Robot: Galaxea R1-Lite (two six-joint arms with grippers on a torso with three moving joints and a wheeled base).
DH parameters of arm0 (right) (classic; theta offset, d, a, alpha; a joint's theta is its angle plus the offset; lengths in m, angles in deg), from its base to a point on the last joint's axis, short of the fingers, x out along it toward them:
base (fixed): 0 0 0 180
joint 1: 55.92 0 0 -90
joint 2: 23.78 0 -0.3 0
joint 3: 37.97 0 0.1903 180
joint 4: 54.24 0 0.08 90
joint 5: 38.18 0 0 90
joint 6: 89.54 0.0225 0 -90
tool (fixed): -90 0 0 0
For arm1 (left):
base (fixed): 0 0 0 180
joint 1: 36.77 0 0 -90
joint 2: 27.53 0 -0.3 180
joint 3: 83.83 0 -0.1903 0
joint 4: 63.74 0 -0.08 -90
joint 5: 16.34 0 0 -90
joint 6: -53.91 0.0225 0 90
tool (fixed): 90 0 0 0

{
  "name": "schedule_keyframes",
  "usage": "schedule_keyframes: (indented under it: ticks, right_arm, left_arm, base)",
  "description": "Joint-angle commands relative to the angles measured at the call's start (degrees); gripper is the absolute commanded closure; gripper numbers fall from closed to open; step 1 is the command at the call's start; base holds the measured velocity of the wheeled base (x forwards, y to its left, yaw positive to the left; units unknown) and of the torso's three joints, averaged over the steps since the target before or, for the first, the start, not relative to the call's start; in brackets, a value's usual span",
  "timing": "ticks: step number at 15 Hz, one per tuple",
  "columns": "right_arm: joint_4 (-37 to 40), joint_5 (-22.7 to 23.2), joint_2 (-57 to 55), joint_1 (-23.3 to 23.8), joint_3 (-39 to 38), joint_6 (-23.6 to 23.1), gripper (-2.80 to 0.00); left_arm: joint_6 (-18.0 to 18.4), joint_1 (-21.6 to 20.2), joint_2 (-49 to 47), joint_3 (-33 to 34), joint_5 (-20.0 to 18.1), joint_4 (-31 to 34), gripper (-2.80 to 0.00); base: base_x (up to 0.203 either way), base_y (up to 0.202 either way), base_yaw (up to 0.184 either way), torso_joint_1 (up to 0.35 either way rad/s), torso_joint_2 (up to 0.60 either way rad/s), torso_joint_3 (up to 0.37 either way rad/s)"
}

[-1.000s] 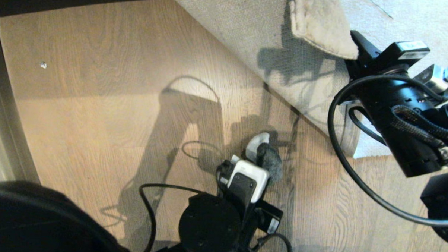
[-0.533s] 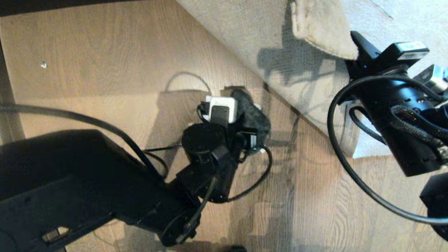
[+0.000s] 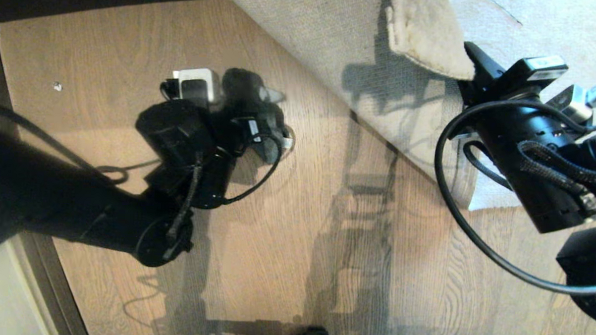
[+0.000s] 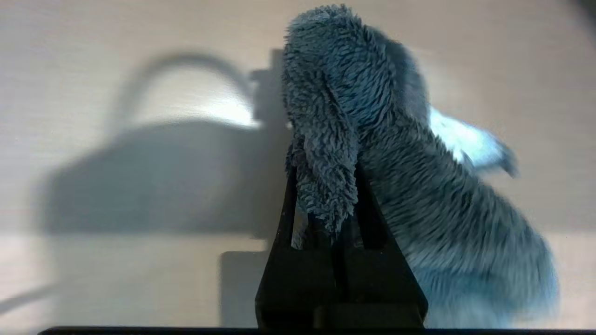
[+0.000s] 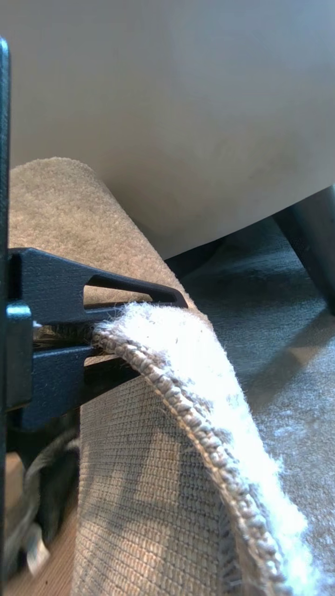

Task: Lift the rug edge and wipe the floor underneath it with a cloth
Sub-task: Wipe the floor under the carpet with a rag

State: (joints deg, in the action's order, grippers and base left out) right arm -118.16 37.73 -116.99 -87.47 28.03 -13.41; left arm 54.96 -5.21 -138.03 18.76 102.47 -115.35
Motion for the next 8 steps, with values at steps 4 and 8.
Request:
schedule_keyframes:
  ticks: [4,8]
  right_arm:
    - [-2.36,0.89,-1.97,-0.18,1.4,0.95,0.0]
    - [-2.37,2.22,-2.57,-0.27,2.11,1.13,0.0]
  left_arm:
    - [0.18,-5.44,17.23,21.22,-2.12,0.04,0.0]
    - [0.47,-5.61,27.93,39.9,-2.51,0.01,0.0]
  base:
    - [0.0,0.0,0.0,0.0,0.0,0.0]
    - [0.0,0.0,0.0,0.0,0.0,0.0]
